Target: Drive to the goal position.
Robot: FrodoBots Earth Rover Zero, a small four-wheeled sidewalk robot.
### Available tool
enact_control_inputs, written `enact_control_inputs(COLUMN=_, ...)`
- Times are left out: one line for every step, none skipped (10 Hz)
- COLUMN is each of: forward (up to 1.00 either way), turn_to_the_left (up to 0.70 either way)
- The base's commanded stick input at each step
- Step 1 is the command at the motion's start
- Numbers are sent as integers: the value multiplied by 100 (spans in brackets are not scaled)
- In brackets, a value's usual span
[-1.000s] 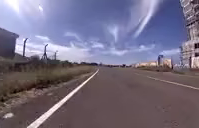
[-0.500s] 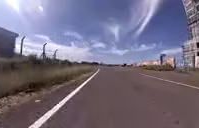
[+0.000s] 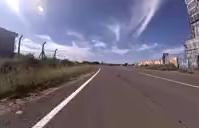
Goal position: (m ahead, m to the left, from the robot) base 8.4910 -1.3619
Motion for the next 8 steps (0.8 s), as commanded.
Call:
enact_control_inputs(forward=100, turn_to_the_left=0)
enact_control_inputs(forward=100, turn_to_the_left=0)
enact_control_inputs(forward=100, turn_to_the_left=-15)
enact_control_inputs(forward=100, turn_to_the_left=-26)
enact_control_inputs(forward=100, turn_to_the_left=-37)
enact_control_inputs(forward=100, turn_to_the_left=-39)
enact_control_inputs(forward=100, turn_to_the_left=-40)
enact_control_inputs(forward=100, turn_to_the_left=-40)
